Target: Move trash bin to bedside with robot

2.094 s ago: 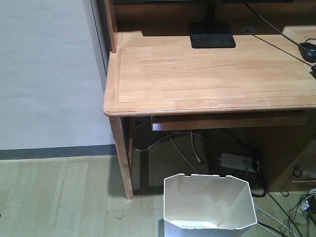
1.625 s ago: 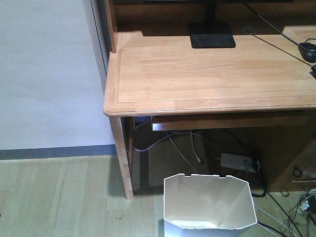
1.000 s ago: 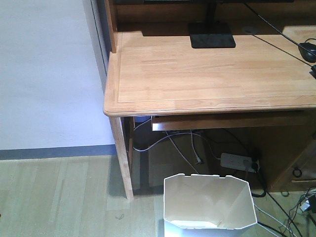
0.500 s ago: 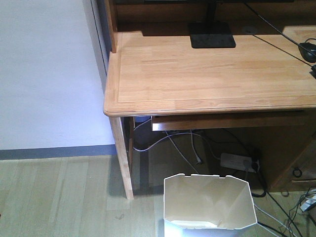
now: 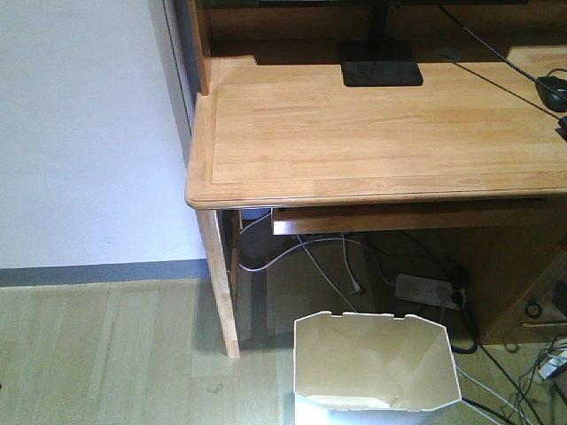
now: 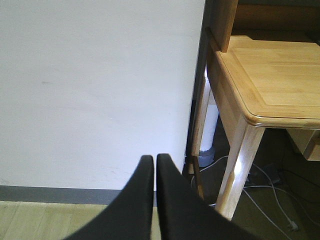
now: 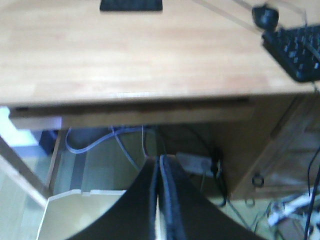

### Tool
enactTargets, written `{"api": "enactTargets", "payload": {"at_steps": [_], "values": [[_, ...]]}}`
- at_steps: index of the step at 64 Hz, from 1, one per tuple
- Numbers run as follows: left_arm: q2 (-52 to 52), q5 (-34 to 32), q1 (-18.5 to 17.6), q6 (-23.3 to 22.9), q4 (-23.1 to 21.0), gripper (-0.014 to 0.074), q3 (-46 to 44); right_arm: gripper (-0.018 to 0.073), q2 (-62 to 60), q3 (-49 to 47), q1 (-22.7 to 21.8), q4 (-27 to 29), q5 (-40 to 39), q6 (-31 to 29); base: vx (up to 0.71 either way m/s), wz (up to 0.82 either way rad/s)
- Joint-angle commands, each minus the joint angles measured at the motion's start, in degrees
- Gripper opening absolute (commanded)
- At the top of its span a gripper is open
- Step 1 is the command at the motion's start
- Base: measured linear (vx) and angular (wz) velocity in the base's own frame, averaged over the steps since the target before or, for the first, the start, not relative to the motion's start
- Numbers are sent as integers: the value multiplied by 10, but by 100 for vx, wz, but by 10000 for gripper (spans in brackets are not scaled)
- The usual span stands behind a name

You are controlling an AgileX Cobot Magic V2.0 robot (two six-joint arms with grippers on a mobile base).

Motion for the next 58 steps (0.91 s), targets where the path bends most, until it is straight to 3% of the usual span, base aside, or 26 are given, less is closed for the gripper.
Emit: {"api": "enactTargets", "payload": {"at_steps": [1,12,19,41,58], "values": [[-8,-38,-2,-2,-1,-6,2,-9,12,-21,-1,-1,-10,4,0,0],[-8,-38,-2,-2,-1,-6,2,11,15,-21,-1,-1,-11,4,0,0],[-8,-38,-2,-2,-1,-6,2,73,15,-21,-1,-2,-5,4,0,0],[-8,-38,-2,-2,-1,-6,2,433,15,-21,-1,-2,-12,4,0,0],[-8,-38,-2,-2,-1,-6,2,466,17,-21,-1,16,-18,36,0,0]]}}
